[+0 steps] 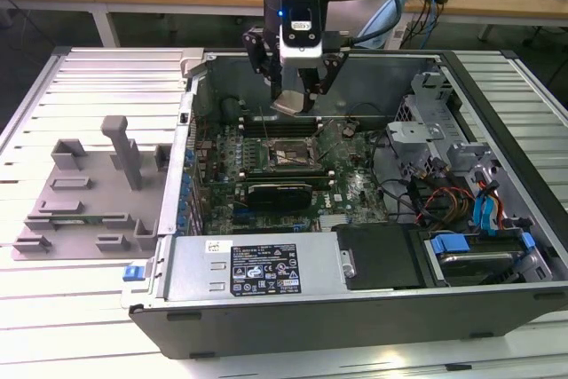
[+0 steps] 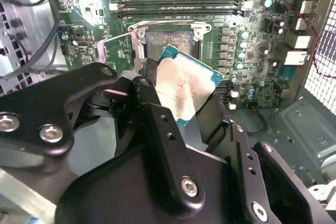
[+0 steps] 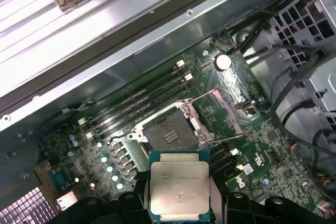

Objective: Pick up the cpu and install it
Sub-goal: 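Place the cpu into insertion slot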

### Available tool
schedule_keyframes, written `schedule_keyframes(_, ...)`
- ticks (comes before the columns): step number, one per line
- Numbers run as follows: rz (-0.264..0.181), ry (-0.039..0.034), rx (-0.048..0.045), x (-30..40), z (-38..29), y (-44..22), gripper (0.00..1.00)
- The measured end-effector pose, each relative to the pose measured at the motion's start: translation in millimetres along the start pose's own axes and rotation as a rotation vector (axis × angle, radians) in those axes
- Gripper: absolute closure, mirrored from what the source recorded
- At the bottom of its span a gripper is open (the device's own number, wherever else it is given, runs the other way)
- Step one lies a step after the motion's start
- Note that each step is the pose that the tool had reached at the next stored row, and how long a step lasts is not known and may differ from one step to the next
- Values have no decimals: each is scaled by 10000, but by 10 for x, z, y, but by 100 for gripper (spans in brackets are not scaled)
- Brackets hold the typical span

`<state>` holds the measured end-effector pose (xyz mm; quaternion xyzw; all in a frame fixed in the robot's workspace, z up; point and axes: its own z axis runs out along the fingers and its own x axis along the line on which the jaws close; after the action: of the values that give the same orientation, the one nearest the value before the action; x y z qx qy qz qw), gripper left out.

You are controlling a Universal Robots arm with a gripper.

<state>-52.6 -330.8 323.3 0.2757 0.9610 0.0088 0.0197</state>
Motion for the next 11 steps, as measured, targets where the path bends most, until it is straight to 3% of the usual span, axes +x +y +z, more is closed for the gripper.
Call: schedule_keyframes(11, 1680, -47, 55, 0, 7, 0, 46)
